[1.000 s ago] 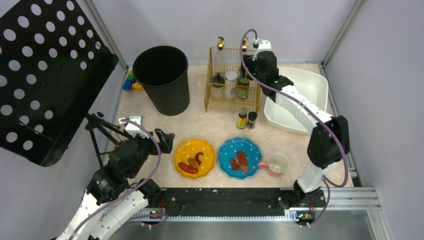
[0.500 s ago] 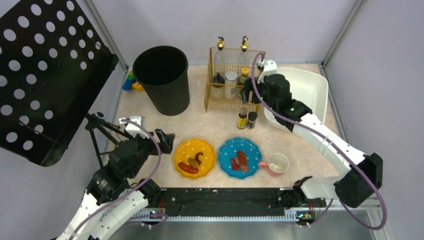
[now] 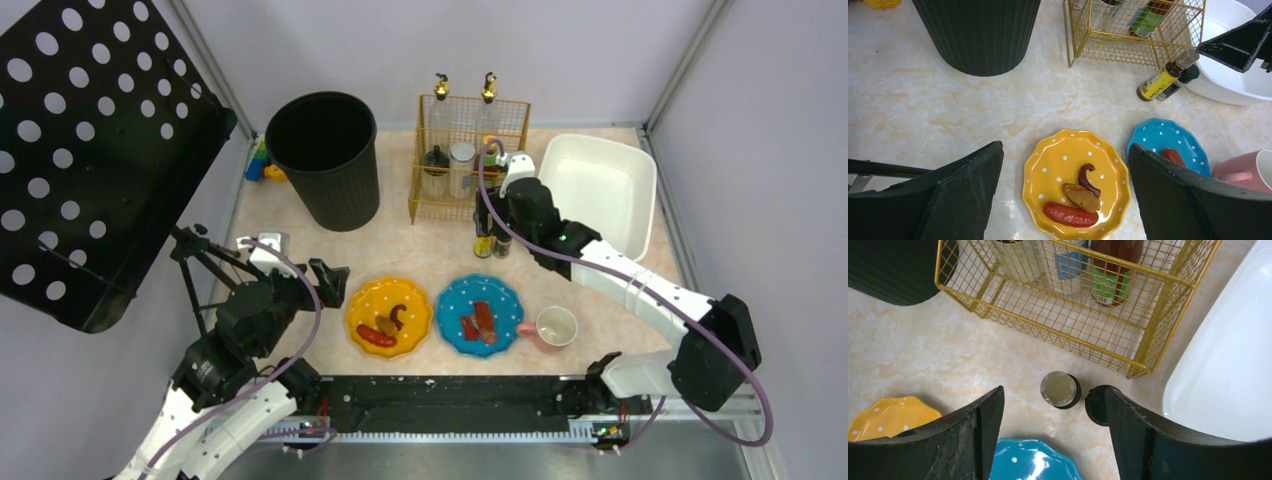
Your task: Clear the kitchen counter
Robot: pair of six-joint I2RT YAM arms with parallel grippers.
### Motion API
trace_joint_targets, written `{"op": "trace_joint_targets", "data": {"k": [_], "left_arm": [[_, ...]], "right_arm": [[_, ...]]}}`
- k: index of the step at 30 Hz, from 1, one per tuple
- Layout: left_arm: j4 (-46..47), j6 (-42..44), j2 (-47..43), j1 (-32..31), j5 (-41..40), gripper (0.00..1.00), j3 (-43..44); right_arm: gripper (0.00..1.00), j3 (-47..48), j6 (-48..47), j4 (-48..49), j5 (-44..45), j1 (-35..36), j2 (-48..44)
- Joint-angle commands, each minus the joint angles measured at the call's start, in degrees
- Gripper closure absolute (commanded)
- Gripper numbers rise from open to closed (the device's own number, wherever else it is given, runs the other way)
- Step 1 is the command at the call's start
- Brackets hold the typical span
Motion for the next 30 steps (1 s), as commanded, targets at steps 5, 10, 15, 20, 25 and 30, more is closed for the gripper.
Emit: {"op": "trace_joint_targets", "data": {"k": [5,10,15,20,25,30], "left_arm": [[1.1,0.1,-0.7,0.3,0.7,0.01,-0.1],[1.2,0.2,-0.7,0.3,0.8,0.01,-0.1],[1.3,0.2,-0.6,0.3,0.9,0.01,-0.1],[1.3,0.2,-0.5,0.3,1.0,0.01,-0.1],[1.3,0.3,-0.1,0.3,1.1,0.01,-0.1],[1.3,0.3,0.1,0.3,1.1,0.01,-0.2]], "right_arm": [[0.3,-0.3,1.8,6.6,4.0,0.4,4.9],[0.34,-0.5,2.6,9.1,4.7,0.4,7.0],[0.38,0.0,3.2,9.4,4.0,0.4,8.8],[0.41,0.1,3.4,9.1,3.6,0.4,9.9],[0.5,0.2,3.4,9.3,3.4,0.4,10.9],[0.58,0.7,3.3,9.2,3.1,0.4,12.1]]}}
